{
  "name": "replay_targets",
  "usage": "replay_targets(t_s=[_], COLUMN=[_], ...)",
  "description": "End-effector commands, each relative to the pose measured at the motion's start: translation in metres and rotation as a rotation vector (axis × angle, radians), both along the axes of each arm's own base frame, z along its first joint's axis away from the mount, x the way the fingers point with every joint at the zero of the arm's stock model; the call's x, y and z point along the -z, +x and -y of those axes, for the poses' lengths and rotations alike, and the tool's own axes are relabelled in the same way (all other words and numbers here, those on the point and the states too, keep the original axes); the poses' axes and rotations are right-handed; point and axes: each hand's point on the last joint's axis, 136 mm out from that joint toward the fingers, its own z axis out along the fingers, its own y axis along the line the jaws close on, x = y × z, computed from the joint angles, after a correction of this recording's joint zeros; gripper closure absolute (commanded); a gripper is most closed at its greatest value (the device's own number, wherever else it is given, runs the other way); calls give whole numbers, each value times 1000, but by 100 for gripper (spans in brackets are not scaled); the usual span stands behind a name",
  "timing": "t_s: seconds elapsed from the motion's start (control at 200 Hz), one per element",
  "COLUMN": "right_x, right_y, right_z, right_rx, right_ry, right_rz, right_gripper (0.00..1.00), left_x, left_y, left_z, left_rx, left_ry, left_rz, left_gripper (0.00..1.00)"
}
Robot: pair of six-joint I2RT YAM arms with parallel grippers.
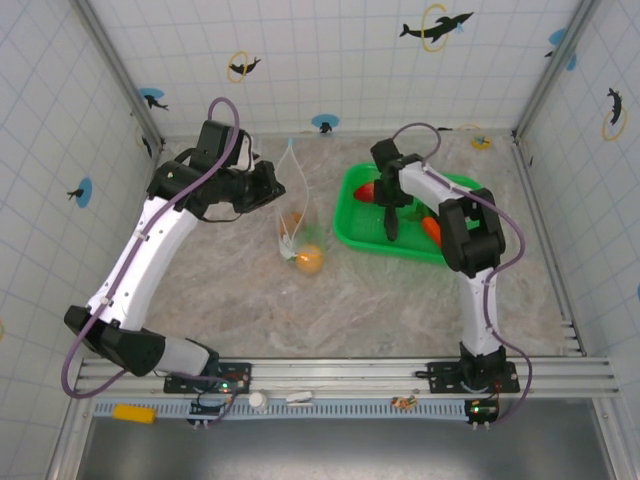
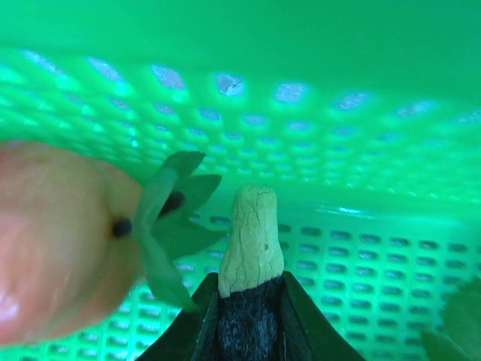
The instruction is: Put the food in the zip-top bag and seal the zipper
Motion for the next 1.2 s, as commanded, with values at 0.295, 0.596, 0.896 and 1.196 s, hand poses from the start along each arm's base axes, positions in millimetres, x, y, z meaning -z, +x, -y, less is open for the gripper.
replay_targets(t_s=[0.295, 0.596, 0.896, 1.196], right_x=[-161, -339, -432, -439], right_y=[-21, -74, -127, -138], right_z=[-24, -85, -120, -153], right_rx=[-71, -348, -546, -598], right_ry=[120, 475, 860, 925], right_rz=[388, 958, 1186, 1261], right_gripper=[79, 80, 84, 86], left_x=[10, 9, -1, -12], left_y=[11, 19, 20, 21], left_z=[21, 47, 62, 68], left_rx=[28, 59, 96, 115], left_ry=[-104, -249, -347, -392], left_rz=[-43, -92, -122, -121], left_gripper=[100, 100, 100, 100])
